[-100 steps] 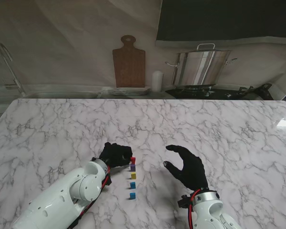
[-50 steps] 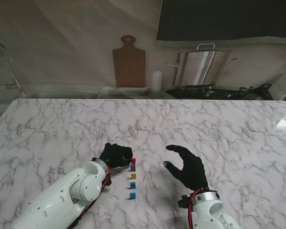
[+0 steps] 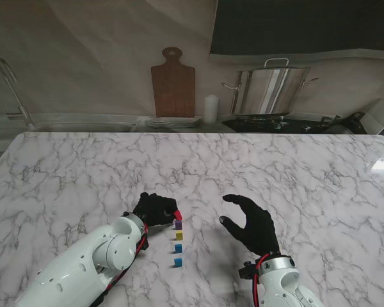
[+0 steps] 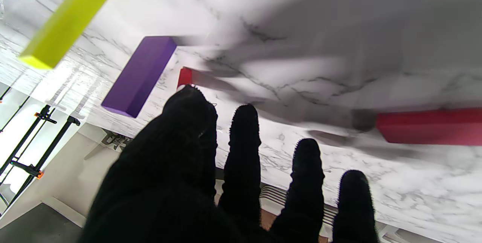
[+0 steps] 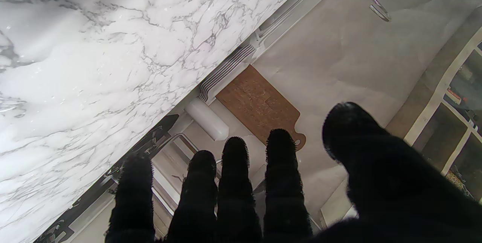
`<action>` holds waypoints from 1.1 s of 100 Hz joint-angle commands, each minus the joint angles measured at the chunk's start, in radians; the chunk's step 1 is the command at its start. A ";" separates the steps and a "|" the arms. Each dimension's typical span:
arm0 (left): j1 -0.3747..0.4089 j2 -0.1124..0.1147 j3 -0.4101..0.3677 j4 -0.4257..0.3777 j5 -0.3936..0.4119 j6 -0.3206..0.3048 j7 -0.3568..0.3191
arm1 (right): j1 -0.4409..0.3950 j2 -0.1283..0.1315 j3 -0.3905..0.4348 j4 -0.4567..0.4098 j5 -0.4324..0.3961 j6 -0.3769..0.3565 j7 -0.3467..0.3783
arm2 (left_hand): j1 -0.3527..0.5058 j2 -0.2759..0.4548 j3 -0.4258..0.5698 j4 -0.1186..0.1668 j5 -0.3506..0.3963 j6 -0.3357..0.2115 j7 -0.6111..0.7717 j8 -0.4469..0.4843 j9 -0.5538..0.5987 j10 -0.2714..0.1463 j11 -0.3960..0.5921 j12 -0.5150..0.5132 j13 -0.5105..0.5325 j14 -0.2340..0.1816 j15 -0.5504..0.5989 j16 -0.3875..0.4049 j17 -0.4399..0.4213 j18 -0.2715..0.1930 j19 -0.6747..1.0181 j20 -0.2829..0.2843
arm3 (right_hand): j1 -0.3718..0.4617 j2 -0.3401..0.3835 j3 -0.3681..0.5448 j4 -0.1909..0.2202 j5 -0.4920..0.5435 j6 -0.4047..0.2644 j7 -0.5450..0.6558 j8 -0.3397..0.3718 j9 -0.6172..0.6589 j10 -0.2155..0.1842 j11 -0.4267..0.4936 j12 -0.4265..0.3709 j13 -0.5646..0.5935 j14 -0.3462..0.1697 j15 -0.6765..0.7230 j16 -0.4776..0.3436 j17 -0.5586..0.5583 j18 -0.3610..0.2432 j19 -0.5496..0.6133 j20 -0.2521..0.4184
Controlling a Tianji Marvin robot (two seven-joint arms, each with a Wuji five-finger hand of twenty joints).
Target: Arrange dominoes in a row
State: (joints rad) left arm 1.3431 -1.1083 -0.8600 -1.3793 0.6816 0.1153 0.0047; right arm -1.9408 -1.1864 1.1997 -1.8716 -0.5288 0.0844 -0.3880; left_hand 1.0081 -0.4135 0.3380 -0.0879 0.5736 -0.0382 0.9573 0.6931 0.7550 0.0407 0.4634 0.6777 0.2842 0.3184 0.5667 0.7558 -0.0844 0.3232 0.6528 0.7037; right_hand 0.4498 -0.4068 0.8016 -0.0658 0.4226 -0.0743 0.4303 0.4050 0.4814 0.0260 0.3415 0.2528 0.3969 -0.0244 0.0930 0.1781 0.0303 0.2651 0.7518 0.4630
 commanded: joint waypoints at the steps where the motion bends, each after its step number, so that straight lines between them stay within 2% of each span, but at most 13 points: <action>1: 0.000 0.002 0.001 -0.004 0.000 0.002 -0.017 | -0.004 -0.001 -0.001 -0.003 0.001 0.004 0.002 | 0.023 -0.007 0.002 0.034 -0.017 -0.005 -0.007 -0.006 -0.022 0.003 0.016 -0.012 -0.018 0.022 -0.007 0.006 -0.019 0.008 -0.020 0.026 | -0.004 0.010 0.000 0.021 0.011 0.008 0.000 0.015 0.009 0.003 0.010 0.006 0.004 -0.002 0.010 0.011 0.005 0.003 0.011 0.019; 22: -0.003 0.001 0.003 -0.002 0.001 0.001 -0.016 | -0.004 -0.001 -0.001 -0.003 0.000 0.004 0.002 | 0.023 -0.012 0.009 0.033 -0.029 -0.005 -0.025 -0.016 -0.034 0.004 0.018 -0.020 -0.021 0.023 -0.009 0.006 -0.019 0.009 -0.025 0.028 | -0.004 0.010 0.000 0.022 0.012 0.007 0.001 0.015 0.010 0.001 0.010 0.006 0.004 -0.002 0.010 0.011 0.005 0.003 0.012 0.019; 44: -0.005 0.002 0.003 -0.003 0.003 -0.001 -0.020 | -0.004 -0.001 0.000 -0.003 0.000 0.004 0.001 | 0.012 -0.016 0.015 0.030 -0.028 0.018 -0.159 -0.104 -0.063 0.007 0.032 -0.057 -0.027 0.023 -0.014 0.004 -0.019 0.008 -0.039 0.035 | -0.003 0.009 0.001 0.022 0.013 0.007 0.001 0.015 0.010 0.002 0.009 0.006 0.004 -0.003 0.010 0.011 0.005 0.003 0.012 0.019; 52: -0.006 0.003 0.003 -0.004 0.004 -0.001 -0.023 | -0.004 -0.001 -0.001 -0.003 0.000 0.004 0.001 | 0.000 -0.009 0.010 0.028 -0.026 0.023 -0.174 -0.110 -0.069 0.007 0.034 -0.065 -0.031 0.025 -0.016 0.003 -0.020 0.007 -0.042 0.036 | -0.004 0.009 0.001 0.021 0.011 0.008 0.001 0.015 0.009 0.003 0.010 0.006 0.003 -0.002 0.009 0.011 0.005 0.003 0.012 0.019; 71: -0.006 -0.001 0.004 -0.002 -0.008 0.004 -0.016 | -0.004 -0.001 0.000 -0.003 0.000 0.004 0.001 | -0.002 0.065 -0.056 0.031 0.004 0.017 -0.157 -0.077 -0.073 0.015 0.058 -0.108 -0.038 0.028 -0.018 0.005 -0.023 0.003 -0.067 0.046 | -0.004 0.010 0.001 0.021 0.012 0.007 0.001 0.015 0.010 0.002 0.010 0.006 0.003 -0.002 0.009 0.011 0.005 0.004 0.012 0.019; 73: -0.006 -0.001 0.005 -0.002 -0.009 0.004 -0.015 | -0.004 -0.001 0.000 -0.003 0.000 0.004 0.001 | 0.024 0.085 -0.111 0.043 0.002 0.018 -0.148 -0.081 -0.075 0.015 0.062 -0.117 -0.040 0.028 -0.019 0.008 -0.022 0.002 -0.077 0.060 | -0.004 0.010 0.001 0.021 0.013 0.007 0.001 0.015 0.010 0.002 0.010 0.006 0.004 -0.003 0.010 0.011 0.005 0.004 0.012 0.019; 75: -0.006 -0.002 0.005 -0.001 -0.011 0.005 -0.014 | -0.004 -0.001 0.000 -0.003 0.000 0.004 0.001 | 0.030 0.093 -0.125 0.046 0.002 0.019 -0.145 -0.081 -0.075 0.016 0.063 -0.119 -0.041 0.028 -0.019 0.008 -0.022 0.002 -0.080 0.063 | -0.004 0.010 0.001 0.021 0.012 0.008 0.001 0.015 0.009 0.003 0.010 0.006 0.003 -0.002 0.009 0.011 0.005 0.004 0.012 0.019; 90: -0.008 -0.005 0.009 0.002 -0.018 0.012 -0.005 | -0.004 0.000 0.000 -0.003 0.000 0.004 0.002 | 0.030 0.124 -0.135 0.043 0.022 0.014 -0.129 -0.074 -0.070 0.018 0.068 -0.116 -0.044 0.029 -0.017 0.010 -0.025 0.001 -0.085 0.067 | -0.004 0.009 0.001 0.022 0.012 0.008 0.001 0.015 0.009 0.002 0.009 0.006 0.004 -0.002 0.010 0.011 0.005 0.003 0.012 0.019; 93: -0.009 -0.006 0.010 0.002 -0.019 0.012 -0.004 | -0.004 -0.001 0.000 -0.003 0.000 0.004 0.002 | 0.054 0.142 -0.176 0.050 0.027 0.009 -0.115 -0.082 -0.067 0.020 0.061 -0.096 -0.045 0.030 -0.015 0.014 -0.024 0.001 -0.096 0.082 | -0.004 0.010 0.001 0.021 0.012 0.008 0.001 0.015 0.010 0.002 0.010 0.006 0.003 -0.003 0.009 0.011 0.005 0.002 0.012 0.019; 110: -0.010 -0.011 0.013 0.007 -0.026 0.018 0.011 | -0.004 -0.001 0.000 -0.003 0.001 0.005 0.002 | 0.109 0.187 -0.201 0.048 0.046 -0.010 -0.098 -0.083 -0.044 0.023 0.041 -0.031 -0.046 0.030 -0.006 0.021 -0.025 0.000 -0.101 0.096 | -0.003 0.010 0.001 0.022 0.012 0.008 0.001 0.015 0.010 0.004 0.010 0.006 0.003 -0.003 0.009 0.011 0.005 0.003 0.012 0.019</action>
State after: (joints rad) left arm 1.3354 -1.1117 -0.8509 -1.3763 0.6601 0.1282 0.0219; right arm -1.9405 -1.1864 1.2000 -1.8716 -0.5287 0.0844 -0.3877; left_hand 1.0635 -0.2798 0.1486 -0.0552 0.5865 -0.0165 0.8233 0.6048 0.6991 0.0541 0.5117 0.6221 0.2586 0.3206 0.5507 0.7654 -0.0858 0.3232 0.5704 0.7732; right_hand 0.4498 -0.4068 0.8016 -0.0658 0.4226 -0.0743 0.4303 0.4050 0.4814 0.0260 0.3415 0.2528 0.3969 -0.0243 0.0930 0.1781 0.0304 0.2651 0.7518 0.4633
